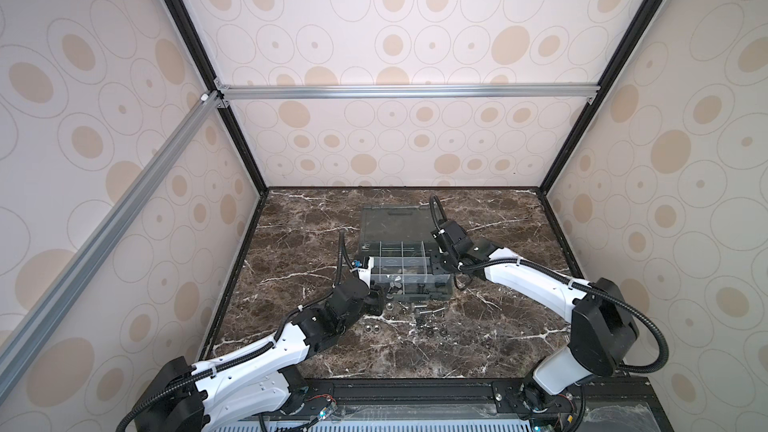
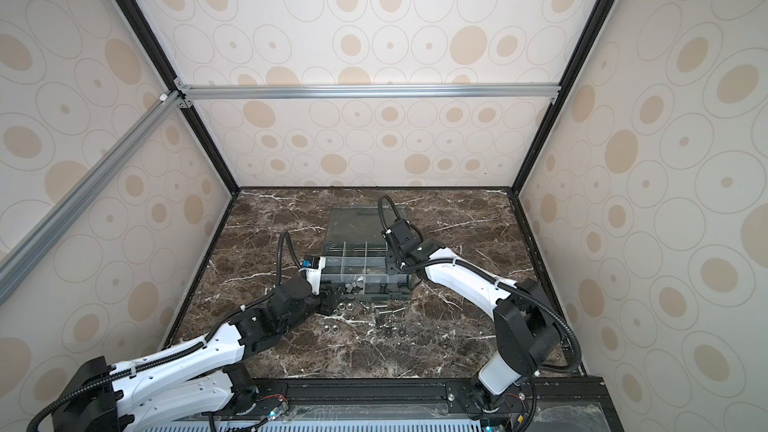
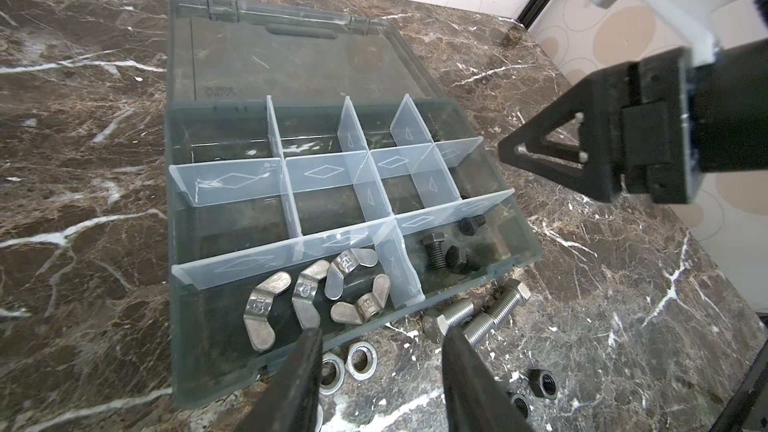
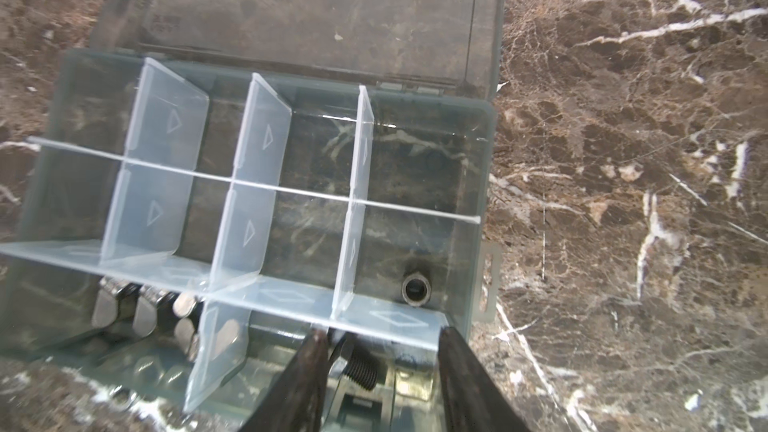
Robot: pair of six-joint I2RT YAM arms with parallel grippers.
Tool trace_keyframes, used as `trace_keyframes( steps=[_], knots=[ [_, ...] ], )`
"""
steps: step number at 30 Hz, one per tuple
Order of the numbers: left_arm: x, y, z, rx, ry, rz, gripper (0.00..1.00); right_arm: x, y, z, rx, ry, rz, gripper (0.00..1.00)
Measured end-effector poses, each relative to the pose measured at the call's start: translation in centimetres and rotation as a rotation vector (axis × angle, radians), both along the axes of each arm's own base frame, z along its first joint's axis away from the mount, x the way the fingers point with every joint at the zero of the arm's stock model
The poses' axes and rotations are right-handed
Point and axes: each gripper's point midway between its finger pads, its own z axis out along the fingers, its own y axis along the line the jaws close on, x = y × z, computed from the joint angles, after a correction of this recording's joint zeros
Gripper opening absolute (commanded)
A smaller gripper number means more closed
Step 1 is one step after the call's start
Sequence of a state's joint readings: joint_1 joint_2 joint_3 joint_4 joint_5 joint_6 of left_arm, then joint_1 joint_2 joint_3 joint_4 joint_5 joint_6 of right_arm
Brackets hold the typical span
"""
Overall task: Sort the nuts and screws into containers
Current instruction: 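Withdraw the right gripper back toward the pile in front of the box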
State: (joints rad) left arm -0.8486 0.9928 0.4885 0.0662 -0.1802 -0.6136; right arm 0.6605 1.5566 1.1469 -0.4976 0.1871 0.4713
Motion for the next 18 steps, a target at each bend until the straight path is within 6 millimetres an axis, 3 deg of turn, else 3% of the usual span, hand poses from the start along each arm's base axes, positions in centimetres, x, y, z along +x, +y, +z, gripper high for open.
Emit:
trace_keyframes(
  steps=[11,18],
  knots=[
    [0.0,0.0,-0.4,0.01,0.008,0.001,0.47,-5.1,-3.2,-0.2,0.026,0.045,-0.013,0.48],
    [0.1,-0.1,-1.1,0.024,0.021,0.001,0.47,-8.7,-5.0,-3.0,0.024,0.127,-0.047,0.48]
  ],
)
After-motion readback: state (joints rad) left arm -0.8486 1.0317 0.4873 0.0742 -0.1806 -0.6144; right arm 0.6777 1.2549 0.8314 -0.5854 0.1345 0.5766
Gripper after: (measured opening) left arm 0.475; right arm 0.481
